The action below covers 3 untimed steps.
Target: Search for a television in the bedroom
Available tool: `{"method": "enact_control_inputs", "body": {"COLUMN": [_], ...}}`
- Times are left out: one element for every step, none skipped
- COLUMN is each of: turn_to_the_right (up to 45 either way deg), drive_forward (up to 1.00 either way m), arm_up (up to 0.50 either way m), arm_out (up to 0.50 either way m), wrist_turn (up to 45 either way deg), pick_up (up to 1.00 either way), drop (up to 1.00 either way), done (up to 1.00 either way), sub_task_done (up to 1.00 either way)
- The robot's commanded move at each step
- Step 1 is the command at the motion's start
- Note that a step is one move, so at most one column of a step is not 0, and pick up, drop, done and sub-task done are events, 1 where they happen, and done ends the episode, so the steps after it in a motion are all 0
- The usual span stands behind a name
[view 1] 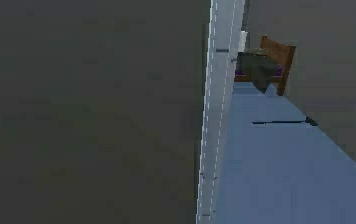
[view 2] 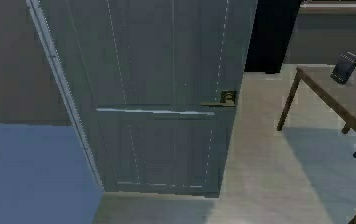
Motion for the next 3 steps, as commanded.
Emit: {"method": "enact_control_inputs", "body": {"turn_to_the_right": [6.0,0.0,39.0], "drive_forward": [0.00,0.15,0.00], "arm_up": [0.00,0.00,0.00], "arm_out": [0.00,0.00,0.00], "wrist_turn": [0.0,0.0,0.0], "pick_up": [0.00,0.00,0.00], "drop": [0.00,0.00,0.00], "done": [0.00,0.00,0.00], "sub_task_done": [0.00,0.00,0.00]}}
